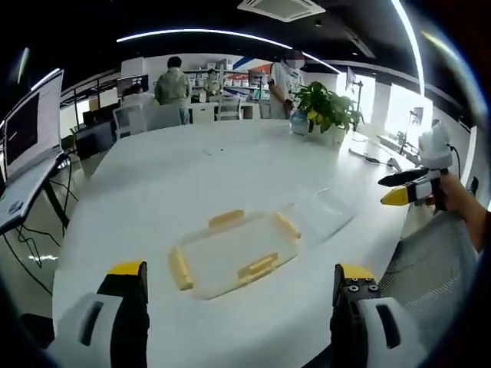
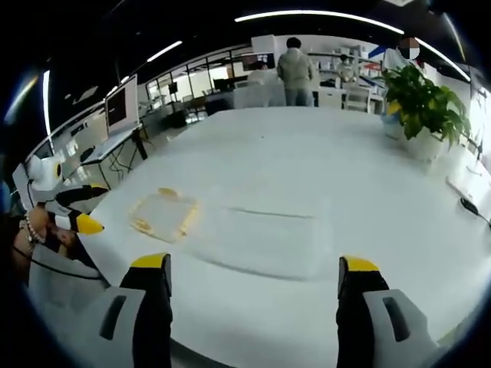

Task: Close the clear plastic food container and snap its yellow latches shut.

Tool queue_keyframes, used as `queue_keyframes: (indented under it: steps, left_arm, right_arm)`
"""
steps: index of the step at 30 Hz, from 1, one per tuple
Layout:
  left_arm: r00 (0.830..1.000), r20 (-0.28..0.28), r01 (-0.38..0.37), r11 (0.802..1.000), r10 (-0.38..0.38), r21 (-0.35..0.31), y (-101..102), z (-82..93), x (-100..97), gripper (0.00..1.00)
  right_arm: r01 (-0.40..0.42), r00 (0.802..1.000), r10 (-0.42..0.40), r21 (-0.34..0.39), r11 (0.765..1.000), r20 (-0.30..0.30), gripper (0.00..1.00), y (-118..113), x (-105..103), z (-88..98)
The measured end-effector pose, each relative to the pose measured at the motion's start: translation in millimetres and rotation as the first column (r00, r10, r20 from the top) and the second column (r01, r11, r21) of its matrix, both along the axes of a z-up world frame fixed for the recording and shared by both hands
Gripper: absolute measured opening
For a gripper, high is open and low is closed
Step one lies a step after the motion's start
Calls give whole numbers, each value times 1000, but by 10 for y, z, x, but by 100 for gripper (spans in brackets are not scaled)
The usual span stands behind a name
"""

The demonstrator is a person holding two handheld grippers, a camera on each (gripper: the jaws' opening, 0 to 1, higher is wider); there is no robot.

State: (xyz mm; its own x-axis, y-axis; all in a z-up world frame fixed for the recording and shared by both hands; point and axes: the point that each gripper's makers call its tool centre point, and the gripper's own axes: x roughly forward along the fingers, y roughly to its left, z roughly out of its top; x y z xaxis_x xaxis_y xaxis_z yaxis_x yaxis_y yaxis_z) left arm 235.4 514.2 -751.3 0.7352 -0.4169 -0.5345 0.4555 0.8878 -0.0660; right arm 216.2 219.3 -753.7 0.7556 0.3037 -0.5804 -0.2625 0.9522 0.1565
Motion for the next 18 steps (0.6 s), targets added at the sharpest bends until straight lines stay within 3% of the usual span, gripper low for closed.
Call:
queue_keyframes:
  steps: [4, 8, 11, 15, 17, 18]
  left_arm:
    - [1000, -17, 7, 1000, -7, 8, 80, -25, 27, 99]
    - [996, -41, 81, 993, -77, 84, 162, -47, 36, 99]
    - [991, 0, 136, 987, -136, 90, 200, 39, 124, 99]
    - [968, 10, 246, 955, -251, 167, 279, 59, 203, 99]
    - [947, 24, 311, 929, -322, 201, 266, 73, 229, 99]
    - [924, 25, 366, 903, -381, 227, 244, 70, 228, 99]
  right_arm:
    - [-19, 1000, 19, 17, 1000, -2, 84, 33, 5, 20]
    - [-38, 999, 40, -53, 998, 34, 83, -15, 108, 103]
    - [-58, 997, 61, -66, 996, 42, 84, -8, 197, 157]
    - [-97, 994, 101, -98, 990, 39, 83, 24, 286, 201]
    - [-127, 991, 131, -95, 987, 38, 83, 80, 343, 221]
    - [-158, 987, 161, -95, 983, 29, 84, 126, 352, 219]
